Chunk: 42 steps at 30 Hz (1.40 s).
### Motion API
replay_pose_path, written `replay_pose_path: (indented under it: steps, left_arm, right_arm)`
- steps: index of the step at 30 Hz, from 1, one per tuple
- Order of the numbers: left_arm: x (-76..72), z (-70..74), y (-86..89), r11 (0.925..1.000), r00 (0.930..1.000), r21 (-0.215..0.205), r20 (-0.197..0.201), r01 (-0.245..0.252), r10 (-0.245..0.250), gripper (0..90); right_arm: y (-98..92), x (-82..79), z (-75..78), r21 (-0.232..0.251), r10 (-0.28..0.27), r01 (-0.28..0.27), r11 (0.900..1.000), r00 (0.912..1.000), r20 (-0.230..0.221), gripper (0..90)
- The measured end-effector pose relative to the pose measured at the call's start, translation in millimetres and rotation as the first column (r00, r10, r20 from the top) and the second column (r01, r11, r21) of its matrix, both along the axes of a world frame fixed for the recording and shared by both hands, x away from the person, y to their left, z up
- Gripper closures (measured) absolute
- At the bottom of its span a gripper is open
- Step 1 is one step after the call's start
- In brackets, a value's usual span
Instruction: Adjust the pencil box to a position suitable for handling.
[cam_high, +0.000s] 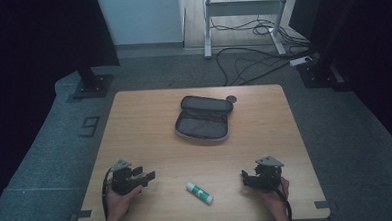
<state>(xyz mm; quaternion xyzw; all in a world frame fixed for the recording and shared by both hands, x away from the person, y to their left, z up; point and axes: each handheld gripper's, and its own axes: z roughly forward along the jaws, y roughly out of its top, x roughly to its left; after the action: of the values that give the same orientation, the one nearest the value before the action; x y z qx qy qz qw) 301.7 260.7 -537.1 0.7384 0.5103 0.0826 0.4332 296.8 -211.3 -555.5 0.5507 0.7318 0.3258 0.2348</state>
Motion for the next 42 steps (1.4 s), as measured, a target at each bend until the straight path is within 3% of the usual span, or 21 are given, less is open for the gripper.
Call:
replay_pose_path:
  steps: [30, 36, 42]
  left_arm:
    - [-0.9, 2.7, 0.2, 1.0000, 1.0000, -0.003, 0.006, -0.007, 0.007, 33.2]
    - [-2.9, 9.3, 3.3, 0.9998, 0.9995, -0.012, 0.029, -0.015, 0.015, 33.9]
    - [-2.5, 9.2, 3.8, 0.9998, 0.9996, -0.019, 0.024, -0.011, 0.011, 33.7]
  right_arm:
    - [-2.0, -3.1, 0.7, 0.004, -0.011, 0.011, 1.000, 0.9998, 0.015, 17.2]
    - [-1.9, -3.2, 1.0, 0.025, -0.019, 0.019, 1.000, 0.9997, 0.014, 17.2]
    - [-0.7, -5.2, 2.9, 0.033, -0.013, 0.013, 0.999, 0.9996, 0.023, 18.1]
